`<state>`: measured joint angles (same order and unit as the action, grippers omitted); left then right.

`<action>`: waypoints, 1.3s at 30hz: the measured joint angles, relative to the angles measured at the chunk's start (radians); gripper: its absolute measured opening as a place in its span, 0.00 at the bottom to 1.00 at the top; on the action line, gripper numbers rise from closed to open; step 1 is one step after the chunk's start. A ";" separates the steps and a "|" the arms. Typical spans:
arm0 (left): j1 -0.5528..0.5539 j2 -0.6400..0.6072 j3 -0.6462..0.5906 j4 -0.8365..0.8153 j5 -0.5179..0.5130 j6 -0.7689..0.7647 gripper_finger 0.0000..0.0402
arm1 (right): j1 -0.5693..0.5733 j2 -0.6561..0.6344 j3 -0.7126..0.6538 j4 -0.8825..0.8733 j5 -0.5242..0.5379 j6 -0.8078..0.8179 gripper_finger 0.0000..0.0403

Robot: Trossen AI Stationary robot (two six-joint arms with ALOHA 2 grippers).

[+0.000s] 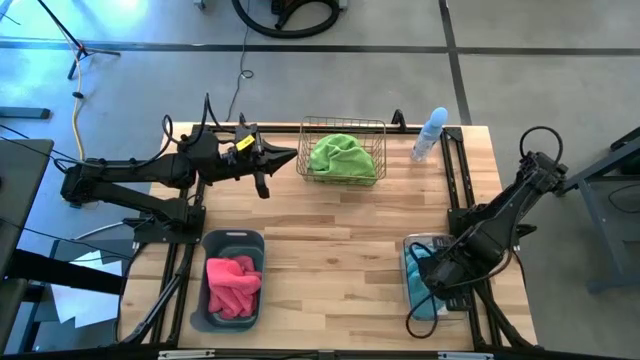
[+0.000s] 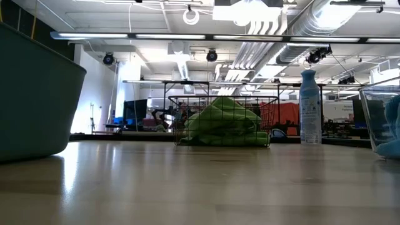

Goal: Sort microfiber towel by color & place in baskets
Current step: Put the blue towel into the transparent bin

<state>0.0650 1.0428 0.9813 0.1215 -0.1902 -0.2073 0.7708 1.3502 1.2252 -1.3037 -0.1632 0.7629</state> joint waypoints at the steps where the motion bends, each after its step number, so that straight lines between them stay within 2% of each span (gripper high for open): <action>1: 0.000 0.000 0.000 -0.004 0.000 0.000 0.00 | 0.009 0.000 -0.007 0.019 0.006 0.005 0.55; 3: 0.000 0.000 0.000 -0.005 0.000 0.000 0.00 | 0.028 0.000 -0.032 0.023 0.018 0.023 0.38; 5: 0.000 0.000 0.000 -0.005 0.000 0.000 0.00 | 0.043 0.000 -0.055 0.007 0.032 0.055 0.15; 6: 0.000 0.000 0.000 -0.005 0.000 0.000 0.00 | 0.048 0.000 -0.067 0.009 0.033 0.069 0.08; 7: 0.000 0.000 0.000 -0.005 0.000 0.000 0.00 | 0.053 -0.001 -0.078 0.013 0.033 0.084 0.05; 10: 0.000 0.000 0.000 -0.005 0.000 0.001 0.00 | 0.068 -0.002 -0.115 0.026 0.063 0.123 0.07; 12: 0.000 0.000 0.000 -0.005 0.000 0.000 0.00 | 0.073 -0.002 -0.151 0.061 0.077 0.130 0.03; 16: 0.000 0.000 0.000 -0.005 0.000 0.000 0.00 | 0.075 -0.003 -0.257 0.186 0.033 0.137 0.02; 21: 0.000 0.000 0.000 -0.004 0.000 -0.001 0.00 | 0.074 -0.003 -0.383 0.317 0.033 0.182 0.01; 26: 0.000 0.000 0.000 -0.004 -0.002 -0.001 0.00 | 0.074 -0.003 -0.445 0.407 0.032 0.206 0.00; 33: 0.000 0.000 0.000 -0.004 -0.006 -0.001 0.00 | 0.074 -0.003 -0.409 0.368 0.003 0.180 0.00; 39: 0.000 0.000 0.000 -0.004 -0.007 0.001 0.00 | 0.074 -0.003 -0.213 0.105 -0.019 0.089 0.00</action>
<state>0.0650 1.0428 0.9813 0.1177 -0.1974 -0.2068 0.8444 1.3475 1.0125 -1.1982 -0.1818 0.8520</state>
